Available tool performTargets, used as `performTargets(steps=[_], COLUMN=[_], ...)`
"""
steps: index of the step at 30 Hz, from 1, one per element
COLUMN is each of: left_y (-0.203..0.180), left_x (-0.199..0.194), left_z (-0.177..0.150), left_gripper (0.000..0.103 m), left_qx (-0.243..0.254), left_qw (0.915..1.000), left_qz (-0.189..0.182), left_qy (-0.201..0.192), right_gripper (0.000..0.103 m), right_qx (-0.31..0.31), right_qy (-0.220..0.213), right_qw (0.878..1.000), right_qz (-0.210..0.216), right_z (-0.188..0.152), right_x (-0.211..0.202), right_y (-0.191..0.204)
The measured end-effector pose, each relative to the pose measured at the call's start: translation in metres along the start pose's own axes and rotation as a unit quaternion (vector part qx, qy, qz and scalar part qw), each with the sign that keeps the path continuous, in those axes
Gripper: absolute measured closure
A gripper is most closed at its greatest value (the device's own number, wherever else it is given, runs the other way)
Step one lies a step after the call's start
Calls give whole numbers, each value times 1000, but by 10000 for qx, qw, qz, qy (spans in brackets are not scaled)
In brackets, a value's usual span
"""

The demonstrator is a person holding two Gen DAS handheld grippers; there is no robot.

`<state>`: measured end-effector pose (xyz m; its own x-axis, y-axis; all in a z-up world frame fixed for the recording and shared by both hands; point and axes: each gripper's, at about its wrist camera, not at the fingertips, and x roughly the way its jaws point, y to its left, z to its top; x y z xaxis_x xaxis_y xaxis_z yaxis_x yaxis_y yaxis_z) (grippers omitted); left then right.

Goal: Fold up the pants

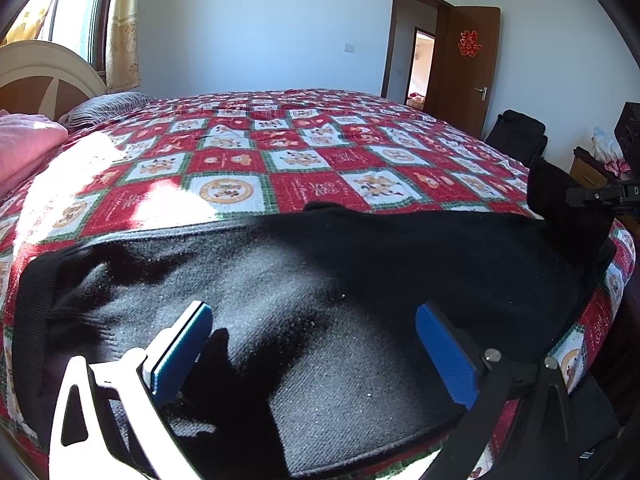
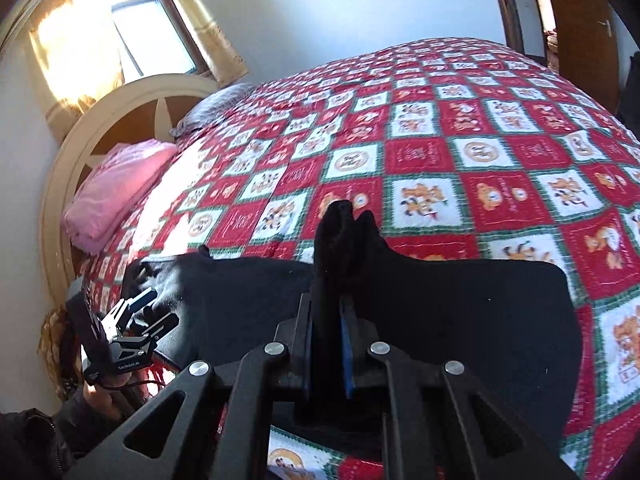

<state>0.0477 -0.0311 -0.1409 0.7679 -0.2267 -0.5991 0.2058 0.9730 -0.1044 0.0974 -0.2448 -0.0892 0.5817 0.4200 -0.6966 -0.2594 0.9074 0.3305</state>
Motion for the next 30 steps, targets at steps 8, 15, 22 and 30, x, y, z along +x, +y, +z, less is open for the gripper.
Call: performTargets(steps=[8,15,22,30], left_y=[-8,-35,-73,-81], left_x=[-1,1,17,36], left_z=[0,3,23,48], left_gripper=[0,0,0,0], left_qx=[88,359,449,322], left_qw=[9998,9958,9854,9928], left_qz=[-173,-835,-1599,-1108], left_qy=[22,135,376,318], right_gripper=[91,45,43,43], right_qx=[-333,-323,-135,-1159], right_qy=[508,718,415,210], right_qw=[9982,9947,9985,9929], right_qz=[-17,661,316,190], right_z=[-20,-25,-28,-55], right_x=[57,55,8,-4], right_y=[26,21,-16,15])
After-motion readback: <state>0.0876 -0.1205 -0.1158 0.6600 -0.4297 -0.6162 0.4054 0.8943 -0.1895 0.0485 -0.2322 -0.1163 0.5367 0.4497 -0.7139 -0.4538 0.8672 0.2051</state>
